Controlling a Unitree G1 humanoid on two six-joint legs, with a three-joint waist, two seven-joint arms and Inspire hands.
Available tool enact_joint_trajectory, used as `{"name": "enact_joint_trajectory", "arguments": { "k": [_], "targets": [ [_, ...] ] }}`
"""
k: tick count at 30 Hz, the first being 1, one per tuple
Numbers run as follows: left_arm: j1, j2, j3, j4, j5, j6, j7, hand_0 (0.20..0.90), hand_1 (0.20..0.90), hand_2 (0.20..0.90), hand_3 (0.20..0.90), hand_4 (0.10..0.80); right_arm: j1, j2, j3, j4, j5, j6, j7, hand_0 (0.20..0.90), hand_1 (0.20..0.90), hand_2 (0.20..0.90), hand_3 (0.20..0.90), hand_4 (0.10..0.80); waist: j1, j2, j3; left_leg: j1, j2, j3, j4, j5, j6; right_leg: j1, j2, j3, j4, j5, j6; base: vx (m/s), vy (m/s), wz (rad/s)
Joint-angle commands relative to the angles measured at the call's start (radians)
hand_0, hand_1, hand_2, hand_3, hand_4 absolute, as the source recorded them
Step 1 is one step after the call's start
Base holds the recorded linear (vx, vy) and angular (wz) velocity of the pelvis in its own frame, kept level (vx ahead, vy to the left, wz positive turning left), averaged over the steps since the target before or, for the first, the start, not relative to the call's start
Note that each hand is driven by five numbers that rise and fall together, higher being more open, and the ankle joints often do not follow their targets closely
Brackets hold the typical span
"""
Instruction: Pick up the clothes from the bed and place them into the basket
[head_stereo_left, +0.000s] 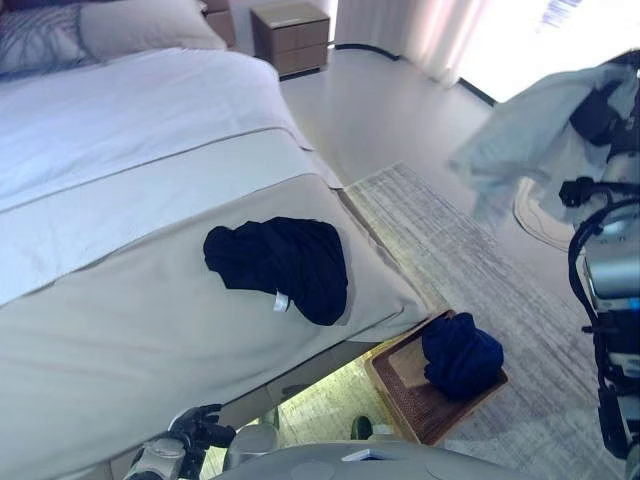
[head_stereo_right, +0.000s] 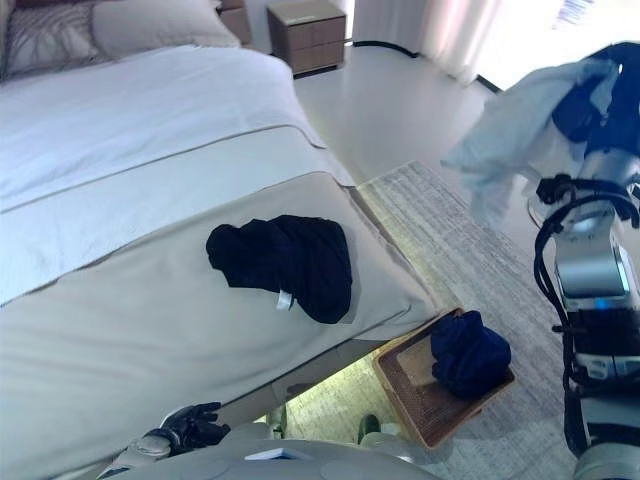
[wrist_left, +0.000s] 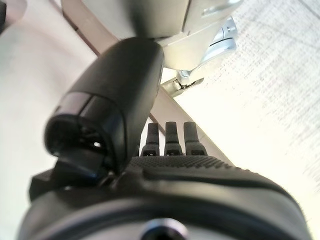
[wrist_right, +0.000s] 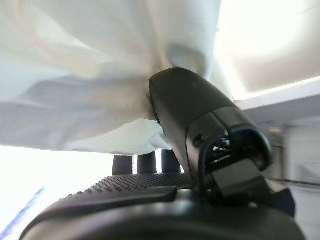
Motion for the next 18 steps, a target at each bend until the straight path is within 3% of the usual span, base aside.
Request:
{"name": "enact_joint_trajectory", "arguments": {
  "k": [1, 8, 15, 17, 18],
  "targets": [
    [-0.058, -0.003, -0.05, 0.048, 0.035, -0.012, -0.034, 0.9, 0.9, 0.9, 0.9, 0.8, -0.048, -0.034, -0.025, -0.042, -0.033, -0.082, 0.057, 0.3, 0.3, 0.3, 0.2, 0.1, 0.006, -0.001, -0.078, 0.063, -0.025, -0.032, 0.006, -0.152, 0.041, -0.015, 0.045, -0.021, 0.066, -0.04, -0.017, -0.037, -0.117, -0.32],
    [-0.062, 0.007, -0.078, -0.002, 0.032, 0.005, -0.032, 0.9, 0.9, 0.9, 0.9, 0.8, 0.012, 0.039, 0.077, 0.145, -0.12, -0.051, 0.176, 0.3, 0.3, 0.3, 0.2, 0.1, -0.02, 0.018, -0.054, 0.075, -0.012, 0.0, 0.006, -0.145, 0.038, -0.017, 0.054, 0.001, 0.052, -0.03, -0.027, -0.042, -0.149, -0.22],
    [-0.142, 0.02, -0.142, -0.039, -0.014, 0.008, -0.026, 0.9, 0.9, 0.9, 0.9, 0.8, -0.097, 0.069, 0.217, 0.421, -0.099, -0.005, 0.142, 0.3, 0.3, 0.3, 0.2, 0.1, -0.014, 0.059, 0.014, 0.01, -0.006, -0.019, 0.029, -0.123, 0.029, -0.085, 0.051, -0.001, 0.083, -0.031, -0.039, -0.144, -0.128, -0.05],
    [-0.178, 0.02, -0.161, -0.043, -0.039, 0.007, -0.018, 0.9, 0.9, 0.9, 0.9, 0.8, -0.147, 0.074, 0.253, 0.497, -0.079, 0.001, 0.131, 0.3, 0.3, 0.3, 0.2, 0.1, -0.012, 0.074, 0.046, -0.024, -0.007, -0.029, 0.049, -0.118, 0.024, -0.114, 0.046, -0.006, 0.1, -0.032, -0.044, -0.237, -0.113, 0.0],
    [-0.228, 0.02, -0.183, -0.058, -0.074, -0.001, -0.005, 0.9, 0.9, 0.9, 0.9, 0.8, -0.219, 0.074, 0.297, 0.593, -0.056, -0.001, 0.101, 0.3, 0.3, 0.3, 0.2, 0.1, -0.008, 0.096, 0.1, -0.083, -0.013, -0.048, 0.083, -0.112, 0.019, -0.165, 0.04, -0.008, 0.126, -0.036, -0.053, -0.353, -0.113, 0.0]
  ]
}}
